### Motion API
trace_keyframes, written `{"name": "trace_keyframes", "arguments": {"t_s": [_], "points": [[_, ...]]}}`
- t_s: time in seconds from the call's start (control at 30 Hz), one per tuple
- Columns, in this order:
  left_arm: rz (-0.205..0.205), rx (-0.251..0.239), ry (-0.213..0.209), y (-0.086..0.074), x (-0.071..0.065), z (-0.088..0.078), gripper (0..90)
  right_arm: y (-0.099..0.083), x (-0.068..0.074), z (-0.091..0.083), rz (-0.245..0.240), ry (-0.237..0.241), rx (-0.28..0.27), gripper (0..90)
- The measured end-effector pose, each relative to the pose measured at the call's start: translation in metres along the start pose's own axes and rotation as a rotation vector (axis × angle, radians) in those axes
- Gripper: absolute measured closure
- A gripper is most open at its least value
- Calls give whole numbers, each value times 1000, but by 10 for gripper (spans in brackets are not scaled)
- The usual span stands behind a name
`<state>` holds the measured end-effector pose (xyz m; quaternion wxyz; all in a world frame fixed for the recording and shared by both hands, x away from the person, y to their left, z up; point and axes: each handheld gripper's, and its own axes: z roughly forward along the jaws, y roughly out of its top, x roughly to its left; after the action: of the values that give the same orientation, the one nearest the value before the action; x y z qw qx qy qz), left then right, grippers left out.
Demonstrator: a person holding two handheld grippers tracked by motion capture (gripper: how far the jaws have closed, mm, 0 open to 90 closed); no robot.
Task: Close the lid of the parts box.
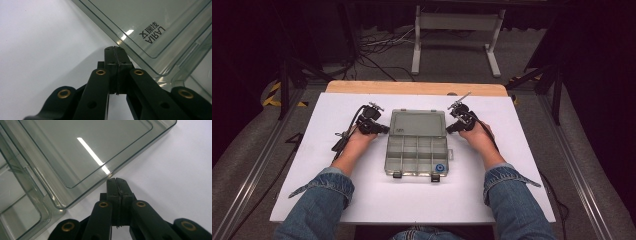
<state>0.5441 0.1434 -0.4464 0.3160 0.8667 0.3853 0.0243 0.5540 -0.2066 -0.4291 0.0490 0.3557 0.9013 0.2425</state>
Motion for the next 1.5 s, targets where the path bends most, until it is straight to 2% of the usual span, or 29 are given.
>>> {"name": "trace_keyframes", "arguments": {"t_s": [0.23,0.4,0.77,1.03,1.37,1.5], "points": [[2,-8,12,1,-1,1,896,1,-1,1,0,-8,-11,900],[31,4,42,4,-5,3,896,4,1,3,-2,-18,-21,900],[30,-7,47,5,-6,4,896,4,1,4,2,-17,-38,900],[45,-28,64,7,-7,-1,896,4,-1,-4,11,-17,-82,900],[45,-70,72,7,-11,-9,896,5,0,-15,0,-27,-136,900],[60,-83,78,8,-11,-12,896,5,0,-19,-1,-25,-158,900]]}}
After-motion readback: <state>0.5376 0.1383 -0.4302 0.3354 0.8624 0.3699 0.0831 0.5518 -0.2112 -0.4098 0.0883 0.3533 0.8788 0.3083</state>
